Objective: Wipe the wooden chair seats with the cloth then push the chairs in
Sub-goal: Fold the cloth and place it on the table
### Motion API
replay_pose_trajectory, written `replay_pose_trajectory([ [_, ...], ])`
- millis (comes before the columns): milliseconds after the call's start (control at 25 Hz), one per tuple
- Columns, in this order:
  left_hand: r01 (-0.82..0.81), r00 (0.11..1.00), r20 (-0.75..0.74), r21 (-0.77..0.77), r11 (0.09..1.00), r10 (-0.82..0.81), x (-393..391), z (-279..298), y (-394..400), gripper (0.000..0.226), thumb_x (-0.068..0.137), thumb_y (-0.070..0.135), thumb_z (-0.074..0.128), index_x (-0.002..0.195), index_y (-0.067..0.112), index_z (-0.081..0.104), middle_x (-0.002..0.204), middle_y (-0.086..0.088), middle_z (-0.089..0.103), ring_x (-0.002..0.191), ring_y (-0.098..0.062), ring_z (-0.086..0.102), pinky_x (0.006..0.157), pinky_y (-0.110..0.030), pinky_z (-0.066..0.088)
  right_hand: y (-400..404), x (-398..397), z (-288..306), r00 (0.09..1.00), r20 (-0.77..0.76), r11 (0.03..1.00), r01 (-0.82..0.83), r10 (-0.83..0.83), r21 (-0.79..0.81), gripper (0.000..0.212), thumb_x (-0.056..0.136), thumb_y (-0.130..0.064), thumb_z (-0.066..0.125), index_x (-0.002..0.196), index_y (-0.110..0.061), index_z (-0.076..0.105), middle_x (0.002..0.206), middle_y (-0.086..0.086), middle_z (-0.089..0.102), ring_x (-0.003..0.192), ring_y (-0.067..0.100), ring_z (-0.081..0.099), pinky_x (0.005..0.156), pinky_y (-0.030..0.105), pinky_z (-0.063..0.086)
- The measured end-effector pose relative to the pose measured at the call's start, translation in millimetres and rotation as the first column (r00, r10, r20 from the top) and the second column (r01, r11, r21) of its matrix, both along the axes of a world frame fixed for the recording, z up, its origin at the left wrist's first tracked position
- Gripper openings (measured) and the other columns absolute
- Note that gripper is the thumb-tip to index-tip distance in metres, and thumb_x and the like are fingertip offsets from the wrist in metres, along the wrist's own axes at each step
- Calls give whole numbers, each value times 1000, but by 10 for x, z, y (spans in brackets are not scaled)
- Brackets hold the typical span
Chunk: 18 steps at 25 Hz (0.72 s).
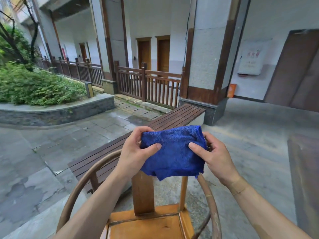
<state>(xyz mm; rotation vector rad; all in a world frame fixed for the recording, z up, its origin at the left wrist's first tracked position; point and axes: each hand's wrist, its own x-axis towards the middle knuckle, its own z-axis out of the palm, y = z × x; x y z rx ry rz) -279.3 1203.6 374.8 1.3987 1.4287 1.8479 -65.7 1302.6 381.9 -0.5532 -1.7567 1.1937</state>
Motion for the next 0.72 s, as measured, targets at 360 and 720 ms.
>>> replay_pose_trajectory([
  [360,299,954,-14,-1,954,-299,589,170,604,33,73,16,80,96,35,64,97,3,69,90,-18,64,79,-48,56,-105,751,124,939,-7,938,344,-345,-46,6,88,-25,73,93,-26,70,89,10,71,80,12,62,73,30,53],
  [720,749,662,36,-3,662,-749,1491,101,795,35,72,14,78,101,26,62,90,20,68,82,-3,63,71,-19,52,-1174,1375,7,562,21,559,825,-827,-89,4,93,-17,67,97,-16,69,98,15,71,85,17,67,81,45,57],
])
